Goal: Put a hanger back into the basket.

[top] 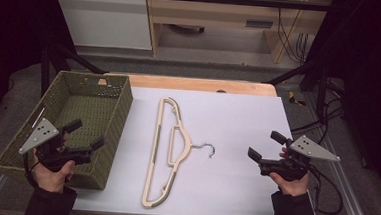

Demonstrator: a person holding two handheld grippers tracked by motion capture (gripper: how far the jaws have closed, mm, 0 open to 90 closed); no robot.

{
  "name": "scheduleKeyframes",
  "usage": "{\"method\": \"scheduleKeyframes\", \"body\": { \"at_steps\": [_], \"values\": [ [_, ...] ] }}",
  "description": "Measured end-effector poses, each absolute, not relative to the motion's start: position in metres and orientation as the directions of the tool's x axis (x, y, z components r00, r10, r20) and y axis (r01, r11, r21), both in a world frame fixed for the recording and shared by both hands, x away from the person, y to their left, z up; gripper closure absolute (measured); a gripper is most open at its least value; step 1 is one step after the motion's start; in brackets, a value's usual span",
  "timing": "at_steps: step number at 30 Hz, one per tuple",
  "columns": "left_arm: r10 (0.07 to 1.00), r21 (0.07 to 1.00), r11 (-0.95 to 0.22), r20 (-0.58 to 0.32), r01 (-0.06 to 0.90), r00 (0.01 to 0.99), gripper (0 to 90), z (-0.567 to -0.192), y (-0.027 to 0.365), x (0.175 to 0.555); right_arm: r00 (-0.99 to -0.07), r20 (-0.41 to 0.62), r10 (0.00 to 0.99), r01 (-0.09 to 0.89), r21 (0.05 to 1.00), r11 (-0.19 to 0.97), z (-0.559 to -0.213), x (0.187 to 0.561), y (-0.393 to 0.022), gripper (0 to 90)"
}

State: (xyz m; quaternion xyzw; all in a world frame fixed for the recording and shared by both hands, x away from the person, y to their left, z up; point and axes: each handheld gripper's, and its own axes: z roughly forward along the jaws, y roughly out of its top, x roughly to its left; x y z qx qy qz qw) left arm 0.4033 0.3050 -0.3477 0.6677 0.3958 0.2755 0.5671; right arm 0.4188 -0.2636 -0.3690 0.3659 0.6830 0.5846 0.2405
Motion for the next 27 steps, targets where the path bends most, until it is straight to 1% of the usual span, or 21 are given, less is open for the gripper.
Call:
{"method": "scheduleKeyframes", "body": {
  "at_steps": [10, 20, 23, 24, 25, 26, 27],
  "values": [
    [0.819, 0.971, -0.084, -0.061, 0.225, 0.570, 5.3, -0.348, 0.280, 0.400, -0.623, 0.093, 0.777, 0.226, 0.972, 0.065, -0.369, 0.419, -0.259, 1.2],
    [0.767, 0.932, -0.196, -0.049, 0.306, 0.639, 11.4, -0.371, 0.224, 0.402, -0.633, 0.098, 0.768, 0.238, 0.968, 0.073, -0.370, 0.420, -0.257, 1.6],
    [0.758, 0.909, -0.237, -0.047, 0.343, 0.650, 14.8, -0.381, 0.208, 0.403, -0.638, 0.094, 0.764, 0.237, 0.968, 0.078, -0.370, 0.420, -0.257, 1.7],
    [0.759, 0.898, -0.261, -0.035, 0.353, 0.650, 16.6, -0.386, 0.202, 0.404, -0.638, 0.099, 0.764, 0.241, 0.968, 0.076, -0.370, 0.420, -0.256, 1.7],
    [0.759, 0.898, -0.261, -0.035, 0.353, 0.650, 18.6, -0.386, 0.202, 0.404, -0.638, 0.099, 0.764, 0.241, 0.968, 0.076, -0.370, 0.420, -0.256, 1.7],
    [0.755, 0.893, -0.275, -0.029, 0.357, 0.655, 18.6, -0.388, 0.198, 0.404, -0.637, 0.099, 0.765, 0.242, 0.967, 0.076, -0.370, 0.420, -0.255, 1.7],
    [0.749, 0.885, -0.285, -0.034, 0.369, 0.662, 22.4, -0.393, 0.193, 0.404, -0.640, 0.100, 0.762, 0.243, 0.967, 0.077, -0.371, 0.420, -0.255, 1.8]
  ]
}}
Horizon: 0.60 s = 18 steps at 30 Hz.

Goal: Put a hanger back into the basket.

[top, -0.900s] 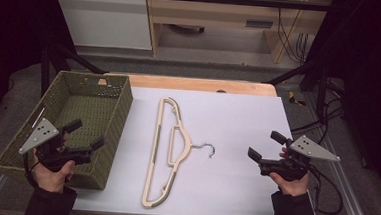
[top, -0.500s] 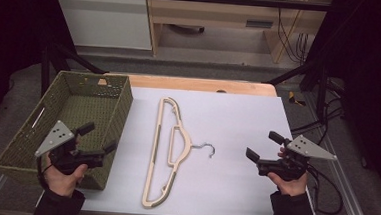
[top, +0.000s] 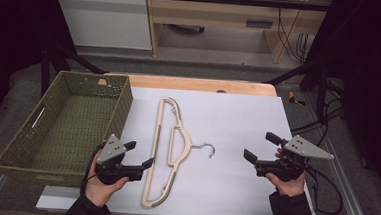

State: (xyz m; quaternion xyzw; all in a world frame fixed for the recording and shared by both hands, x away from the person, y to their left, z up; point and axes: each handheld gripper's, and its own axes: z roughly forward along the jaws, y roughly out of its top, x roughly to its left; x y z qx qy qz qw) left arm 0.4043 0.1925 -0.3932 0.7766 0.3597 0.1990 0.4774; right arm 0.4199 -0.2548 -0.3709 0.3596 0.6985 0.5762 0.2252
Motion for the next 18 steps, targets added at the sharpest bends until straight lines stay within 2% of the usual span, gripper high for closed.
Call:
{"method": "scheduleKeyframes", "body": {
  "at_steps": [13, 14, 18],
  "values": [
    [0.709, 0.764, -0.441, -0.025, 0.471, 0.705, 40.4, -0.444, 0.136, 0.409, -0.648, 0.101, 0.755, 0.253, 0.963, 0.088, -0.372, 0.421, -0.250, 2.0],
    [0.703, 0.743, -0.460, -0.031, 0.486, 0.711, 45.4, -0.450, 0.130, 0.410, -0.650, 0.097, 0.754, 0.248, 0.965, 0.090, -0.373, 0.421, -0.250, 2.1],
    [0.693, 0.720, -0.475, -0.048, 0.505, 0.720, 54.4, -0.457, 0.123, 0.411, -0.651, 0.104, 0.752, 0.252, 0.964, 0.085, -0.374, 0.422, -0.249, 2.1]
  ]
}}
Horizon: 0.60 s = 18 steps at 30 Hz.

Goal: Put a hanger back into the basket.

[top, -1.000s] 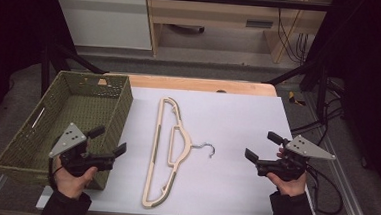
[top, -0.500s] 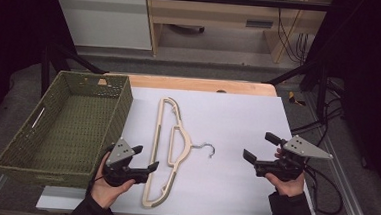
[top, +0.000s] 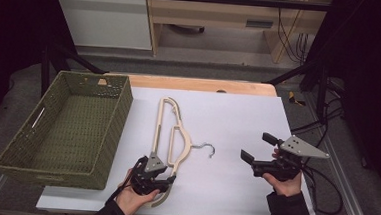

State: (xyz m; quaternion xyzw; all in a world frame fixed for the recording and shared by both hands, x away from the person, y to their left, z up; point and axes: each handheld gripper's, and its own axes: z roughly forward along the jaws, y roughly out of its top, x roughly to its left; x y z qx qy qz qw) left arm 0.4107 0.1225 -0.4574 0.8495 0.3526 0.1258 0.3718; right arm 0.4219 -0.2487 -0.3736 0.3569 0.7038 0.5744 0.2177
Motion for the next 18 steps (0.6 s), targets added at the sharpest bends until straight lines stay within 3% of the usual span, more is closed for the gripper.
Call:
{"method": "scheduleKeyframes", "body": {
  "at_steps": [9, 18],
  "values": [
    [0.697, 0.677, -0.474, -0.103, 0.564, 0.710, 66.7, -0.468, 0.118, 0.415, -0.654, 0.103, 0.750, 0.264, 0.960, 0.098, -0.375, 0.423, -0.246, 2.2],
    [0.689, 0.663, -0.474, -0.131, 0.580, 0.713, 69.5, -0.466, 0.125, 0.415, -0.664, 0.097, 0.741, 0.269, 0.956, 0.116, -0.378, 0.425, -0.242, 3.3]
  ]
}}
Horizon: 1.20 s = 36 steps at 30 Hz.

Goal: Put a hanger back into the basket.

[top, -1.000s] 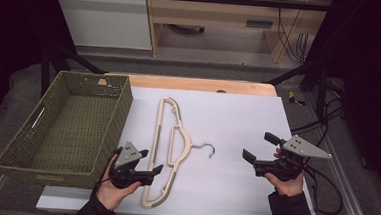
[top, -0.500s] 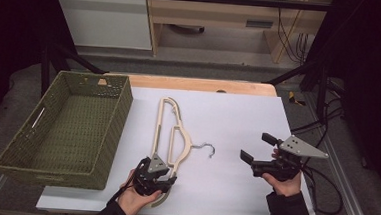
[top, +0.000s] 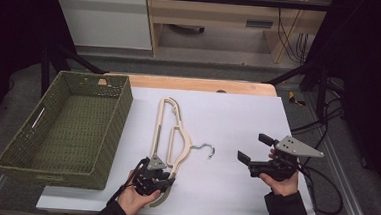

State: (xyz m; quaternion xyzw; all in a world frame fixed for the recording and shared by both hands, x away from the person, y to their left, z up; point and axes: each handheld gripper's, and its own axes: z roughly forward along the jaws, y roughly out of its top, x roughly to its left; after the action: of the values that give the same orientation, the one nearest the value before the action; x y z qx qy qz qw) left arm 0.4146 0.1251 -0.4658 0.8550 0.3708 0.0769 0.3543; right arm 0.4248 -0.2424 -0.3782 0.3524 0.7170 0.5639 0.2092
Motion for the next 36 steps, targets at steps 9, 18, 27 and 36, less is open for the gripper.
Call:
{"method": "scheduleKeyframes", "body": {
  "at_steps": [9, 18, 27, 36],
  "values": [
    [0.670, 0.639, -0.507, -0.130, 0.578, 0.731, 72.5, -0.464, 0.132, 0.413, -0.694, 0.105, 0.712, 0.291, 0.946, 0.143, -0.388, 0.431, -0.228, 7.6],
    [0.661, 0.632, -0.528, -0.114, 0.568, 0.742, 72.6, -0.463, 0.133, 0.411, -0.738, 0.046, 0.673, 0.313, 0.907, 0.282, -0.407, 0.446, -0.193, 15.6],
    [0.642, 0.621, -0.554, -0.106, 0.554, 0.760, 72.4, -0.461, 0.136, 0.411, -0.772, 0.039, 0.635, 0.323, 0.884, 0.338, -0.421, 0.476, -0.159, 33.0],
    [0.622, 0.615, -0.575, -0.099, 0.539, 0.777, 72.4, -0.461, 0.137, 0.410, -0.791, 0.039, 0.611, 0.363, 0.834, 0.416, -0.448, 0.500, -0.131, 41.0]
  ]
}}
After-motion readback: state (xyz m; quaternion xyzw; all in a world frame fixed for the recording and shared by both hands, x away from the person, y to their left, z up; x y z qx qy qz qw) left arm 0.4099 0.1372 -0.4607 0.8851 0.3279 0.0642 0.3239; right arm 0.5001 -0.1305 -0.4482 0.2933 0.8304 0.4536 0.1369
